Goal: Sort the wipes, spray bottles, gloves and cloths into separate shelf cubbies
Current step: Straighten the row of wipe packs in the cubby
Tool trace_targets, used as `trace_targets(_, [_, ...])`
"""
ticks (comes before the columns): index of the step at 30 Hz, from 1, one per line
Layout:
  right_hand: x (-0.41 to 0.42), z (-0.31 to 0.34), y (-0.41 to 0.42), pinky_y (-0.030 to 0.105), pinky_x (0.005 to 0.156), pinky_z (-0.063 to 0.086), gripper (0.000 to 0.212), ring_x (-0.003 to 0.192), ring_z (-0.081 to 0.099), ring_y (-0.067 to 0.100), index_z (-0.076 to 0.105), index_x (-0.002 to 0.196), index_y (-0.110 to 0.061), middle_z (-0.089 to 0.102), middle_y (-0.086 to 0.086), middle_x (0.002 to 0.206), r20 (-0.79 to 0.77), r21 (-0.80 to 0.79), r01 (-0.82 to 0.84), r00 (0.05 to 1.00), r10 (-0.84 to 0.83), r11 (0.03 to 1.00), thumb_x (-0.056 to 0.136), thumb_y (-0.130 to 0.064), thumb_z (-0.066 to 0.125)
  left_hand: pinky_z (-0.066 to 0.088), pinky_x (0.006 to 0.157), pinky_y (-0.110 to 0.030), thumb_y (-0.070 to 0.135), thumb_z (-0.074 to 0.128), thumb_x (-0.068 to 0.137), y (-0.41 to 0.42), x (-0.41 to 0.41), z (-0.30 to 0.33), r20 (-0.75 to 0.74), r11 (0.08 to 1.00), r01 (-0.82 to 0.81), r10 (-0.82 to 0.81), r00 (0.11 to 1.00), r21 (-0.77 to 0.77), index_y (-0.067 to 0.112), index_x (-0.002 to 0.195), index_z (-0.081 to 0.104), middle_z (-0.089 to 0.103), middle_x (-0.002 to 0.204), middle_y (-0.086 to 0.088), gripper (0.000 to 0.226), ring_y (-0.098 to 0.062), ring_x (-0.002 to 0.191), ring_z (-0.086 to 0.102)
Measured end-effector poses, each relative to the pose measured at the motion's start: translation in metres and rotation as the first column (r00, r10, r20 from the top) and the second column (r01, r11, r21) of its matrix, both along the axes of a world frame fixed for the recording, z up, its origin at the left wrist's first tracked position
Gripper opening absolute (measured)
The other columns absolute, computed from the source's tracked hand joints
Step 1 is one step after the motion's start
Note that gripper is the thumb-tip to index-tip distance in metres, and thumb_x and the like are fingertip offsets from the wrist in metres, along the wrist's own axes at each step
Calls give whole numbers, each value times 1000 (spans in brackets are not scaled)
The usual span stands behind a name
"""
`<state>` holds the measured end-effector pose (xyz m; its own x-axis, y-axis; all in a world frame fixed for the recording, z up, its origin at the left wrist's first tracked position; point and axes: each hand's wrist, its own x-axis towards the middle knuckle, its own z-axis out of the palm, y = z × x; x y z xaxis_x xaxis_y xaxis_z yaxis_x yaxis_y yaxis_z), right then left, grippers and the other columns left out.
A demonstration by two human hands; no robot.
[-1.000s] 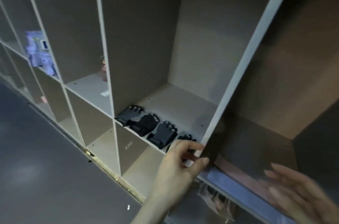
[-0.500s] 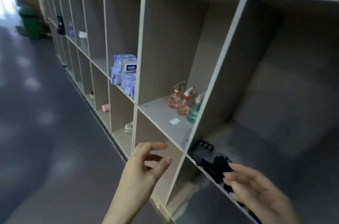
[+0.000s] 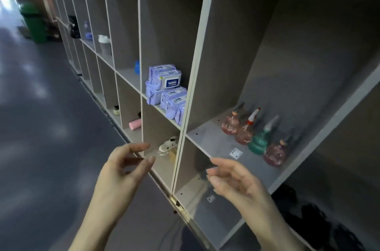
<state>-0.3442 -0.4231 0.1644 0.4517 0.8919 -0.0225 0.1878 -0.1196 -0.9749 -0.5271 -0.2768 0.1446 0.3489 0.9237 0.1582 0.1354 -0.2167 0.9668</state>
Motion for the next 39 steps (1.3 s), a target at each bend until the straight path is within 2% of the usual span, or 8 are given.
trace_targets(7, [29, -14, 103, 28, 94, 50, 26, 102, 64, 4, 67, 106, -35, 70, -3, 106, -18, -32, -30, 999, 29, 999, 84, -22, 68, 52, 82, -35, 21, 72, 80, 106, 26, -13, 9, 999, -40, 40, 999, 8, 37, 90, 67, 69, 96, -2, 20, -24, 86, 66])
trace_targets(14, [74, -21, 253, 27, 93, 48, 31, 101, 64, 10, 66, 107, -30, 71, -5, 101, -31, -44, -103, 994, 102, 994, 76, -34, 68, 49, 75, -29, 23, 71, 80, 235, 69, -3, 49, 995, -96, 94, 994, 30, 42, 86, 68, 69, 93, 0, 20, -19, 77, 66])
trace_targets(18, [98, -28, 338, 35, 96, 45, 35, 96, 64, 6, 66, 106, -33, 70, -8, 97, -7, -61, -103, 995, 102, 993, 71, -40, 68, 47, 67, -14, 21, 72, 80, 304, 85, -8, 34, 991, -133, 132, 991, 24, 27, 89, 69, 67, 93, -3, 11, -3, 67, 62])
trace_targets(23, [127, -45, 418, 38, 96, 48, 23, 98, 64, 11, 65, 109, -24, 67, 8, 111, -28, -89, -61, 998, 59, 994, 87, -19, 65, 43, 67, -20, 19, 69, 83, 394, 102, -22, -68, 993, -110, 112, 991, 40, 28, 96, 65, 62, 101, 1, 16, 8, 66, 58])
trace_targets(28, [156, -69, 494, 23, 75, 49, 27, 87, 59, 10, 60, 117, -16, 61, 10, 111, -38, -126, 146, 988, -152, 981, 90, -15, 60, 45, 69, -14, 23, 69, 83, 502, 130, -39, -276, 987, 88, -48, 960, 133, 30, 108, 59, 52, 109, 3, 28, 6, 80, 57])
trace_targets(30, [163, -76, 524, 15, 70, 49, 33, 92, 58, 6, 54, 125, -15, 58, 8, 119, -17, -149, 236, 970, -241, 960, 92, -17, 58, 52, 78, -26, 24, 69, 82, 550, 141, -44, -350, 972, 197, -142, 926, 127, 29, 114, 59, 51, 110, 1, 34, -1, 82, 61])
trace_targets(36, [137, -114, 600, 33, 113, 26, 97, 137, 11, -1, 7, 147, -39, 7, -17, 151, 99, -214, 268, 963, -252, 939, 78, -31, 75, 47, 92, -30, 22, 68, 84, 664, 201, -27, -405, 830, 555, -489, 773, 58, 22, 122, 57, 56, 113, -8, 39, -20, 95, 60])
trace_targets(39, [125, -130, 633, 32, 112, 26, 103, 144, -3, 3, -3, 141, -47, -5, -13, 155, 265, -161, 379, 906, -330, 911, 77, -28, 76, 41, 94, -27, 19, 61, 90, 695, 257, -13, -423, 738, 672, -589, 689, 66, 9, 131, 53, 60, 121, -12, 43, -19, 109, 56])
